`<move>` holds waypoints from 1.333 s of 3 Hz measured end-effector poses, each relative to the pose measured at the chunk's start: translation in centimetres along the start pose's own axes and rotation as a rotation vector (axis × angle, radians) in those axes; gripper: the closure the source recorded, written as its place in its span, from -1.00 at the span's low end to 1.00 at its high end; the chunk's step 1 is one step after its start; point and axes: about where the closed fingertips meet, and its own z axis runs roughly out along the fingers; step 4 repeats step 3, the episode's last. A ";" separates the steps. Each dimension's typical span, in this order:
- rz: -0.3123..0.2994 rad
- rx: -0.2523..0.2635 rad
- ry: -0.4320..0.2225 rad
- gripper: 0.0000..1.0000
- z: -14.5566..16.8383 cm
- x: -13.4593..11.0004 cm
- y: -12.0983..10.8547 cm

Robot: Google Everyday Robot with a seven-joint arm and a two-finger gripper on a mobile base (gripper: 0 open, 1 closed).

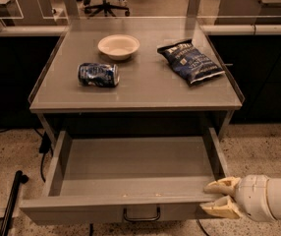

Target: Open top drawer

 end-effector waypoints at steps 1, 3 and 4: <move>0.000 0.000 0.000 -0.78 0.0 0.0 0.0; 0.000 0.000 0.000 -1.00 0.0 0.0 0.0; 0.000 0.000 0.000 -1.00 0.0 0.0 0.0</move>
Offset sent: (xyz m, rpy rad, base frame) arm 0.0000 0.0000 0.0000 0.0000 0.0000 0.0000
